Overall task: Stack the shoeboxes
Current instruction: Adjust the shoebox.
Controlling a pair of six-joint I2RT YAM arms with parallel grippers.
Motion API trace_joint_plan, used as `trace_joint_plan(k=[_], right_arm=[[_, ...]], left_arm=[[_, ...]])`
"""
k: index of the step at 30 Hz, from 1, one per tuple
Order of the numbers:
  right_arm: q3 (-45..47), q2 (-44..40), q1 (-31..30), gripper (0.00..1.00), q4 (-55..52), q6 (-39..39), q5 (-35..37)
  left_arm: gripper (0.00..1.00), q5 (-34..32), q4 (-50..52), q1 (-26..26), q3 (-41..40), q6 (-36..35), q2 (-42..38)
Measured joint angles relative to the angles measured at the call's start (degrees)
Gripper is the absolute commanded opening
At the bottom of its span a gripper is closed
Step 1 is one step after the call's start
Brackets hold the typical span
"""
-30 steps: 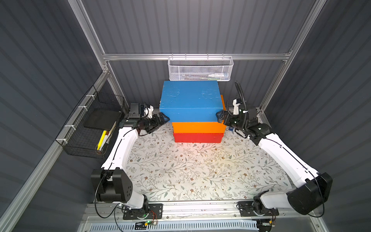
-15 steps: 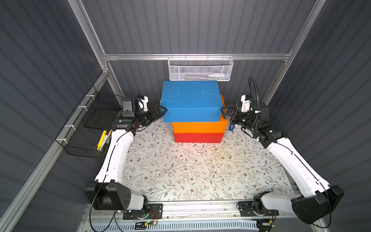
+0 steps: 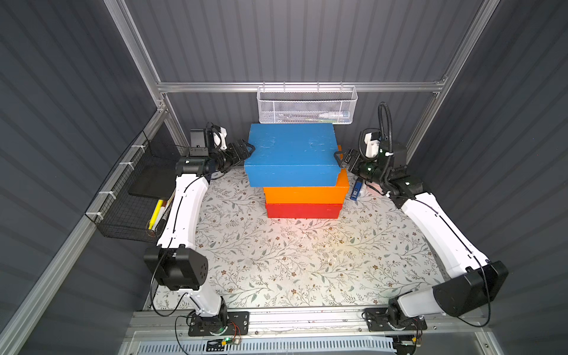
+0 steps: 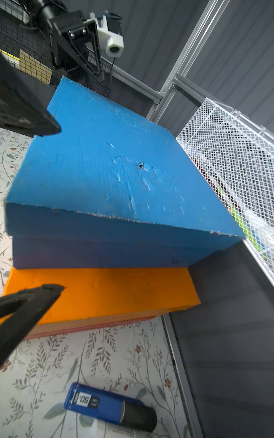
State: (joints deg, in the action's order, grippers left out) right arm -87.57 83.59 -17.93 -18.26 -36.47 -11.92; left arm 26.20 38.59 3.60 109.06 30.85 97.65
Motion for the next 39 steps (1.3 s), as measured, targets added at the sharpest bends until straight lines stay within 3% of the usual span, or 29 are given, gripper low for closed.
trace_joint_plan(k=[15,39], right_arm=[[-1.0,3.2,0.0,0.95,1.3,-1.1,-4.2],[4.0,-0.5,0.7,0.95,2.4,-1.0,-0.5]], left_arm=[[0.99,7.6,-2.6,0.2,2.9,1.1,7.0],[0.99,7.5,-4.0,6.1,5.7,1.4,9.9]])
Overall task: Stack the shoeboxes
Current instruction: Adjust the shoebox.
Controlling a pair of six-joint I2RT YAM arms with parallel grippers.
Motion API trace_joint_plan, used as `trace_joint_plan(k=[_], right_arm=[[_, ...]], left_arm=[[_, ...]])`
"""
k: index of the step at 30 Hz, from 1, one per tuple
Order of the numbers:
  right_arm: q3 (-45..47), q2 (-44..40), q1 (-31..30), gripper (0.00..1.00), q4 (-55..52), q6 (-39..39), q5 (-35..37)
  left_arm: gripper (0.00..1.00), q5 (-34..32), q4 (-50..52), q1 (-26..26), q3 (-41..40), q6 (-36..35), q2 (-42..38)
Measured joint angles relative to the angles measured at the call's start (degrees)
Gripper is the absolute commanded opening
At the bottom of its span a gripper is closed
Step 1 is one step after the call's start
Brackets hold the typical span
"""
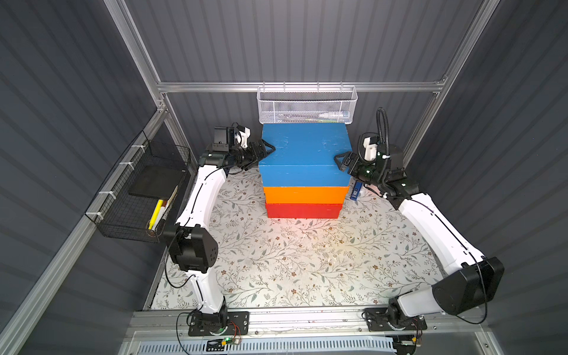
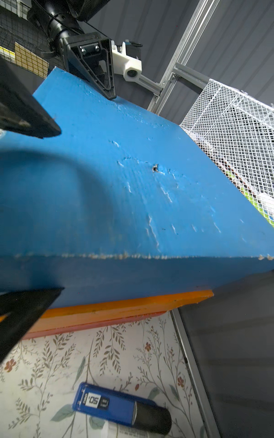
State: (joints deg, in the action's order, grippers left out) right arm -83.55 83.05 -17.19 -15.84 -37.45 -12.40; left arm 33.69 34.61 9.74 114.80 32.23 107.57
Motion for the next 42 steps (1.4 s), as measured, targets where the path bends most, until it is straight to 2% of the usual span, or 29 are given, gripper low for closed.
trace_joint_plan(k=[12,21,27,30,33,38,42], right_arm=[[0.0,-0.3,1.2,0.99,0.0,0.0,0.2],[-0.5,-2.6,4.5,0.99,-0.9,-0.5,-0.2],[-0.6,-5.2,4.8,0.99,-2.8,-0.9,-0.6],[0.0,-8.3,5.3,0.99,-3.8,-0.9,-0.2],[3.5,-14.4,5.8,0.99,-4.1,-0.6,0.8],[8.3,-24.0,6.2,0.99,-6.7,0.6,5.0],[12.6,-28.8,6.2,0.99,-8.4,1.8,9.7]], left_arm=[[0.99,-1.2,0.0,0.5,0.2,0.4,0.0],[0.99,-7.5,1.1,0.3,-0.6,0.2,-2.4],[0.99,-11.6,1.7,-1.7,-6.5,-0.1,-8.7],[0.99,-14.5,1.6,-2.3,-12.2,-0.6,-14.3],[0.99,-18.1,0.0,-2.5,-21.6,-1.2,-22.4],[0.99,-25.2,-5.7,-2.5,-45.0,-1.9,-39.4],[0.99,-30.9,-9.0,-2.5,-59.4,-4.2,-49.0]])
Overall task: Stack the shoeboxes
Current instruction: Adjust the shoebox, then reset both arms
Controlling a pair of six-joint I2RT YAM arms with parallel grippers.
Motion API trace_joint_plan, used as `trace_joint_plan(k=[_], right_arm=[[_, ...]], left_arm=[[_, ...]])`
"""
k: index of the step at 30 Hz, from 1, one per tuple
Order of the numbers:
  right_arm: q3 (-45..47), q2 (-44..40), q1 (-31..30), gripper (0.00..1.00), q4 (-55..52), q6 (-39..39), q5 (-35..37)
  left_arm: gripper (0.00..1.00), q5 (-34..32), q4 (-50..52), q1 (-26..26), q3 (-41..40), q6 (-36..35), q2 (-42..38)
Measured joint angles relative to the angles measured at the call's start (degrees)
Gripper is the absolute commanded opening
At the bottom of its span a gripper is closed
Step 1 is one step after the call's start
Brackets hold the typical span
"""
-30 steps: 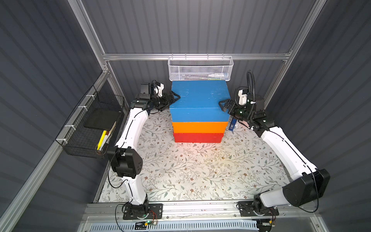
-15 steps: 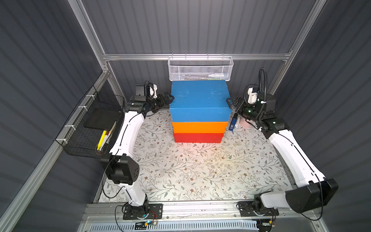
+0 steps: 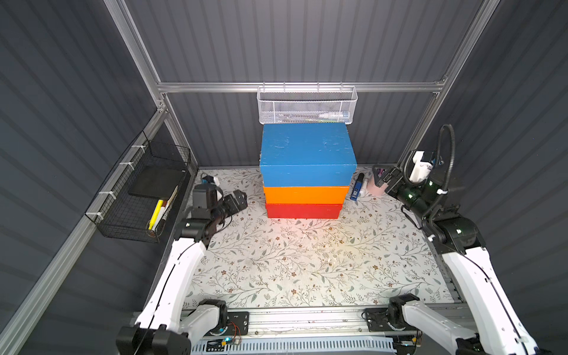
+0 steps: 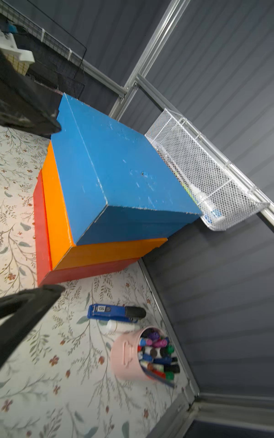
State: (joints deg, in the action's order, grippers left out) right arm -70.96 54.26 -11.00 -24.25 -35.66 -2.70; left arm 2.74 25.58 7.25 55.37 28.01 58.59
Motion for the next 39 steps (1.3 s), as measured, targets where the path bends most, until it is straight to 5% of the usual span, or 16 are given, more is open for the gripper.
trace_joint_plan(k=[9,16,23,29,39], right_arm=[[26.6,-11.6,0.0,0.99,7.6,8.9,12.4],[52.0,-7.1,0.2,0.99,29.3,16.5,20.5],[54.5,5.1,1.4,0.99,49.4,20.7,30.6],[52.1,23.7,3.1,0.99,60.4,24.0,33.1],[46.7,30.2,4.5,0.99,68.4,28.3,29.6]], left_arm=[[0.99,-8.9,-4.0,0.0,-15.5,-3.7,-5.7],[0.99,-15.0,-13.5,0.0,-30.6,-7.0,-7.4],[0.99,-22.9,-34.0,0.0,-46.0,-13.8,0.3],[0.99,-24.9,-47.9,0.0,-43.6,-17.4,12.8],[0.99,-22.8,-63.3,-0.2,-39.5,-24.7,26.5]])
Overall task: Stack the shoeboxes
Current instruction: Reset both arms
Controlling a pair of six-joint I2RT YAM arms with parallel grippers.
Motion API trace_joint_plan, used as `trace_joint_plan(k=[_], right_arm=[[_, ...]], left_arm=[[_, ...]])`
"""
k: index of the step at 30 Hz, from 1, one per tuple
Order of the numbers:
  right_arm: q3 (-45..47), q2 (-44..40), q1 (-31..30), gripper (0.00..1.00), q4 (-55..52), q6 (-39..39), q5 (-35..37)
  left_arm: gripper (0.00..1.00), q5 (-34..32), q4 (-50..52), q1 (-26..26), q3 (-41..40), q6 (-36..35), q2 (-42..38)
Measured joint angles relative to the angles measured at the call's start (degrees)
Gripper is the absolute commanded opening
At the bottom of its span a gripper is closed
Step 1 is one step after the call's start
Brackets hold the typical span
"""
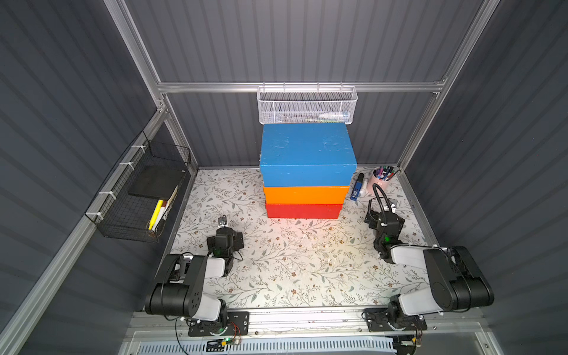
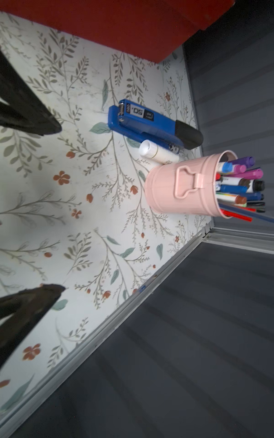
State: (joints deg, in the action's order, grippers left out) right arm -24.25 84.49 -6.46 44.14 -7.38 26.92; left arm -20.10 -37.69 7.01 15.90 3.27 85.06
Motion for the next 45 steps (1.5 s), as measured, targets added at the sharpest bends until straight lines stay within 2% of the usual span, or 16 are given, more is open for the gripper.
trace_joint_plan(k=[6,13,17,20,45], right_arm=[[-0.2,-0.4,0.0,0.99,0.3,0.3,-0.3],[0.5,-1.5,0.2,0.99,1.1,1.0,-1.1],[2.3,6.3,1.7,0.99,12.0,3.1,-4.5],[4.6,9.5,3.1,0.99,14.6,3.0,-6.5],[4.5,6.6,3.8,0.99,14.5,1.4,-8.7]], left_arm=[[0.99,4.0,-16.5,-1.9,-0.1,-2.4,10.3],[0.99,8.2,-9.7,-4.6,5.4,-2.4,11.0],[0.99,8.4,-6.3,-5.6,7.5,-1.6,11.1],[0.99,8.4,-5.9,-5.6,7.6,-1.2,11.1],[0.99,8.4,-5.4,-5.6,7.8,-0.9,11.1]])
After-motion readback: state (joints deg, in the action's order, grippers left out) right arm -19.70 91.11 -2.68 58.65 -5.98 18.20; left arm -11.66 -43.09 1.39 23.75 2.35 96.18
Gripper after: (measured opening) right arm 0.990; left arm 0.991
